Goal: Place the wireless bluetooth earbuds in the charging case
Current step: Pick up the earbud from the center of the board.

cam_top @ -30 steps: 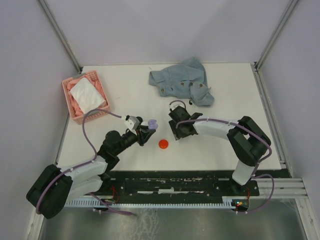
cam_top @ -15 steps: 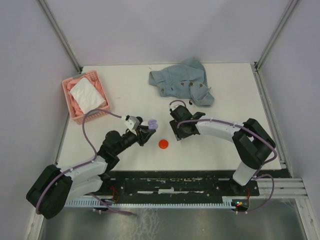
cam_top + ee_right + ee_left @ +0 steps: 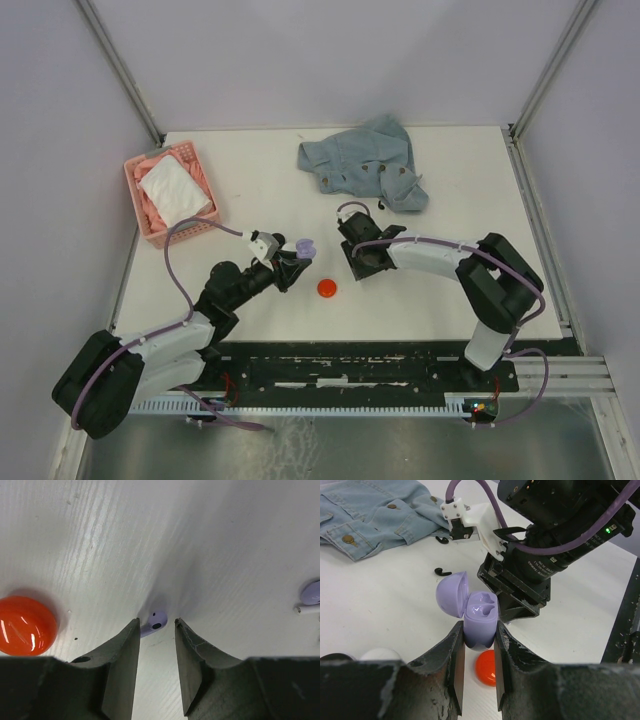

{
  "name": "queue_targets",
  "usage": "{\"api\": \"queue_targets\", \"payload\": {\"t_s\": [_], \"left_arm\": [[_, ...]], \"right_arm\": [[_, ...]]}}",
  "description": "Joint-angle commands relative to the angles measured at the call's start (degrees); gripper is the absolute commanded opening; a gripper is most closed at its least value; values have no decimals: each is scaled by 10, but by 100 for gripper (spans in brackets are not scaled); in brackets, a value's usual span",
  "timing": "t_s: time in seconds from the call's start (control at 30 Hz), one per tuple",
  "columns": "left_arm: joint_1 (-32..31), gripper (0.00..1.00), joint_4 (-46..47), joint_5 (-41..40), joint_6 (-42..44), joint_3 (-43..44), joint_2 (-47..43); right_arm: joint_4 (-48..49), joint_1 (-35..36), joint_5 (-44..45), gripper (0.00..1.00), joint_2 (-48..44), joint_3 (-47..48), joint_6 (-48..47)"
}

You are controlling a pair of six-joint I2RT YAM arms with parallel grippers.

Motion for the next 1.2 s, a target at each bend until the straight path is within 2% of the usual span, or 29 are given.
{"api": "queue_targets", "payload": {"t_s": [0.0, 0.13, 0.27, 0.47, 0.83, 1.17], "left_arm": [[2, 3, 23, 15, 11, 7, -5], [2, 3, 25, 20, 12, 7, -4], [2, 3, 29, 22, 13, 7, -2], [2, 3, 44, 25, 11, 1, -6], [2, 3, 115, 55, 9, -9, -2], [2, 3, 200, 104, 15, -10, 14]], "right_arm": [[25, -2, 9, 41, 14, 9, 6], [32, -3, 8, 35, 20, 5, 6], [32, -3, 9, 24, 12, 2, 2], [25, -1, 10, 13, -36, -1, -6], [16, 31, 43, 13, -188, 13, -34], [73, 111, 80, 14, -314, 29, -95]]}}
